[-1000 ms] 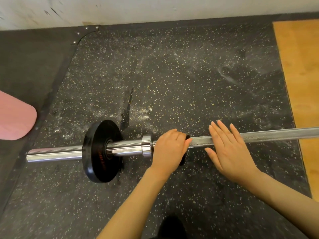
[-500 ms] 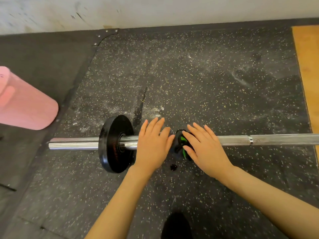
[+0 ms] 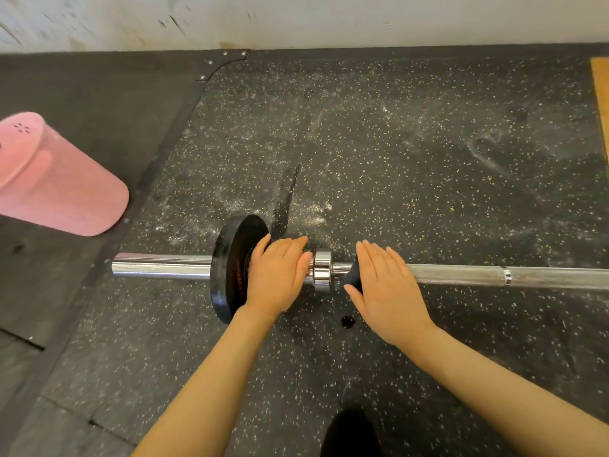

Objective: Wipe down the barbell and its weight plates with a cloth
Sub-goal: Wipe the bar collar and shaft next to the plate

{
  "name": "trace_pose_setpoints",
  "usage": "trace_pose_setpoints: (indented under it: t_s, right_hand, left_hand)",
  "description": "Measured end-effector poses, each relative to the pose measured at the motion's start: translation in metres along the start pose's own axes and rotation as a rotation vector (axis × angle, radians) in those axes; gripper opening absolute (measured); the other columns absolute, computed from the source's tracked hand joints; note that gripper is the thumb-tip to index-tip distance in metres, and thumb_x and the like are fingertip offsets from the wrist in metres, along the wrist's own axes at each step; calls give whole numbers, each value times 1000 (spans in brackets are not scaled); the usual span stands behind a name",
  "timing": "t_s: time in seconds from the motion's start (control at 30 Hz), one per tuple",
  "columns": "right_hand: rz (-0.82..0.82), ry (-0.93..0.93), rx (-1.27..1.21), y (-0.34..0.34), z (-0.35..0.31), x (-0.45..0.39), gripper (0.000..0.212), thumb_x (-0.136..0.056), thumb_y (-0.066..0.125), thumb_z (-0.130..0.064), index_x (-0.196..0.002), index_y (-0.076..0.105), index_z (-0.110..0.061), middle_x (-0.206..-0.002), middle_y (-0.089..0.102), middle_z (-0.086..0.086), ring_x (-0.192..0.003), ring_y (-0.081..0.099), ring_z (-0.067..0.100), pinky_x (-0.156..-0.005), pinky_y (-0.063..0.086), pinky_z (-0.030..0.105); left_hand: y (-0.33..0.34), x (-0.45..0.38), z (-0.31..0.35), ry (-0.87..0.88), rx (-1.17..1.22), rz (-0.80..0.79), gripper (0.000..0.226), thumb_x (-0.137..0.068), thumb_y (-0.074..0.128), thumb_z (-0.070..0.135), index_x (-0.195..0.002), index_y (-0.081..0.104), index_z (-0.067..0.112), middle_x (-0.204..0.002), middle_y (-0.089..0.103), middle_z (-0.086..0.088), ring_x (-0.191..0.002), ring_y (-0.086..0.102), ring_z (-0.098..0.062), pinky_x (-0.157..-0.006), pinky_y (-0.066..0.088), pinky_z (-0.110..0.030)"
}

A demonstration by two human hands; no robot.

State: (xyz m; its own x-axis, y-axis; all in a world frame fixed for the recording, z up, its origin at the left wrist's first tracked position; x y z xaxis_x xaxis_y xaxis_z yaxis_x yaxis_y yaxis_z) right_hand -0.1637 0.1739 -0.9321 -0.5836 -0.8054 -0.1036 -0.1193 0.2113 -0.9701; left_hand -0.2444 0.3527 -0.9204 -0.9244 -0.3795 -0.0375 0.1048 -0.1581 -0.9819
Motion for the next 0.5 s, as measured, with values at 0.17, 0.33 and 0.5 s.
trace_pose_setpoints:
  t_s: [0.17,0.33,0.5]
  right_hand:
    - [53,-21,31,8,-13,-11,61,-86,64,-34,-133,51,3,-115,61,15,-103,59,31,-100,45,46]
    - [24,-94,50,10,-16,-19,53,-87,62,-33,-129,54,-1,-117,61,12,-105,59,30,-107,41,47]
    - [3,-108,100,-3,16,-14,45,-87,59,-36,-119,60,-5,-108,65,10,-93,63,29,-99,47,47]
  left_hand:
    - [4,-4,0,-13,-32,47,50,-98,26,34,-111,70,12,-99,72,-2,-93,67,-22,-100,41,-39]
    - [5,-7,-2,4,-22,51,51,-97,27,32,-107,72,11,-99,73,-4,-100,67,-24,-99,44,-41]
    - [4,-15,-3,5,-17,53,52,-97,25,33,-104,73,12,-96,73,-2,-95,67,-22,-99,43,-39]
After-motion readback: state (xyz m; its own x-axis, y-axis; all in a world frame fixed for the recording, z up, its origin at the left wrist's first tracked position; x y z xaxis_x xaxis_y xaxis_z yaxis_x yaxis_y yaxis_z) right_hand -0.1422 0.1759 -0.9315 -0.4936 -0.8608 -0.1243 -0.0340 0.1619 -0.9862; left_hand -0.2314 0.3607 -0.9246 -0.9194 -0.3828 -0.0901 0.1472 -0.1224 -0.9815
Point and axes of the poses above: each hand's wrist, its own x-axis away from the middle knuckle, its own y-axis out of the palm, z = x × y, the point moved 3 cm from there along -x, towards the middle knuckle
